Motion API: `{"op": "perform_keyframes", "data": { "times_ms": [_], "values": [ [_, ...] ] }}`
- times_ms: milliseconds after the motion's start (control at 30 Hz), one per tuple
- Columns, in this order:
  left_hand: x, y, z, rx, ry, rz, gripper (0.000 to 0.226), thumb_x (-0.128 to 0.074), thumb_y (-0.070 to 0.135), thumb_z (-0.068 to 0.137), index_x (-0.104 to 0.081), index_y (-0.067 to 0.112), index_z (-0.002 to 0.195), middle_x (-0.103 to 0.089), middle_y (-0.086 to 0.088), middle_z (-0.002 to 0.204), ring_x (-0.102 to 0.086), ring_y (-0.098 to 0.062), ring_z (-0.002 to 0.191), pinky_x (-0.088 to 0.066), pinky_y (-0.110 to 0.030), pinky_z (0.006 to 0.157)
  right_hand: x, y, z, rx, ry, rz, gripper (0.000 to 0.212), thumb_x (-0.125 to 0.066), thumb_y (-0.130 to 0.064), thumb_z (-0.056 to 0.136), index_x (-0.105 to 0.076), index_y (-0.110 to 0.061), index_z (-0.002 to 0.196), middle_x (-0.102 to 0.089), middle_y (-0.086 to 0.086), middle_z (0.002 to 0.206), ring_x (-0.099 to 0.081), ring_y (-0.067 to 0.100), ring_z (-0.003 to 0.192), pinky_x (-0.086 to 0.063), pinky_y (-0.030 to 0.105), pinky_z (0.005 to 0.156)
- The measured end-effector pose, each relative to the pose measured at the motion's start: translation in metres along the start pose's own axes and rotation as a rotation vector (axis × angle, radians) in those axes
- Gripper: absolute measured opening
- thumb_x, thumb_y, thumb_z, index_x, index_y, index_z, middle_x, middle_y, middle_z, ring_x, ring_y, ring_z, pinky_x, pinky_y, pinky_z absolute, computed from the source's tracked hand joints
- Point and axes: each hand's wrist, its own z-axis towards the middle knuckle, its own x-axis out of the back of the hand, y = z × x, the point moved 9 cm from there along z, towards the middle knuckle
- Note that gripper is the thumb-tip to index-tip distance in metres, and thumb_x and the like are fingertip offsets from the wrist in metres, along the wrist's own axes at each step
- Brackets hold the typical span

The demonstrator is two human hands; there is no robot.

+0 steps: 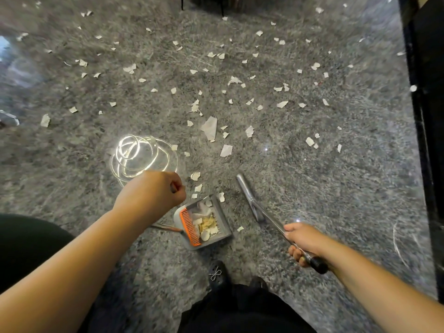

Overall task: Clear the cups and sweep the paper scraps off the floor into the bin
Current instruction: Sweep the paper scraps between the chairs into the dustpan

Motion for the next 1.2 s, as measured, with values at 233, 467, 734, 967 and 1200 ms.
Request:
{"op": "perform_keyframes", "data": {
  "times_ms": [233,467,734,967,1200],
  "values": [
    [-0.019,0.009,-0.002,0.019,0.01,0.017,0.016,-0.059,0.039,0.088,-0.07,0.027,0.086,-0.063,0.003,0.066,-0.061,-0.024,0.062,-0.055,-0.032,0.059,-0.029,0.015,0.01,0.023,-0.079,-0.147,0.014,-0.033,-0.006,0.099,-0.043,-0.015,0.095,-0.04,0.008,0.058,-0.039,0.013,0.034,-0.032,0.02,0.037],
    [-0.023,-0.004,-0.005,0.11,0.016,-0.041,0.017,-0.058,0.039,0.09,-0.069,0.026,0.089,-0.058,0.008,0.064,-0.059,-0.022,0.065,-0.049,-0.029,0.06,-0.072,0.009,-0.002,0.049,-0.176,-0.182,0.027,-0.033,-0.01,0.1,-0.042,-0.009,0.126,-0.042,0.008,0.057,-0.039,0.015,0.044,-0.036,0.026,0.045],
    [-0.027,-0.008,-0.012,0.127,0.037,-0.045,0.02,-0.056,0.042,0.09,-0.069,0.027,0.093,-0.062,0.004,0.069,-0.061,-0.023,0.065,-0.052,-0.03,0.059,-0.08,0.006,-0.022,-0.066,-0.301,-0.118,0.036,-0.032,-0.012,0.103,-0.039,-0.019,0.138,-0.041,0.006,0.064,-0.034,0.006,0.031,-0.032,0.011,0.036],
    [-0.015,-0.045,-0.032,0.199,0.088,-0.119,0.015,-0.061,0.036,0.09,-0.07,0.024,0.089,-0.049,0.016,0.06,-0.054,-0.018,0.063,-0.041,-0.026,0.06,-0.072,-0.019,-0.047,-0.03,-0.29,-0.115,0.033,-0.032,-0.014,0.103,-0.039,-0.029,0.132,-0.038,0.004,0.06,-0.033,0.006,0.032,-0.03,0.012,0.036],
    [0.004,-0.097,-0.047,0.321,0.122,-0.172,0.011,-0.062,0.038,0.086,-0.069,0.029,0.086,-0.063,0.001,0.072,-0.059,-0.023,0.071,-0.045,-0.029,0.064,-0.07,-0.062,-0.034,0.039,-0.207,-0.126,0.035,-0.031,-0.016,0.103,-0.036,-0.03,0.136,-0.038,0.005,0.06,-0.032,0.006,0.031,-0.03,0.012,0.034]
  ]
}}
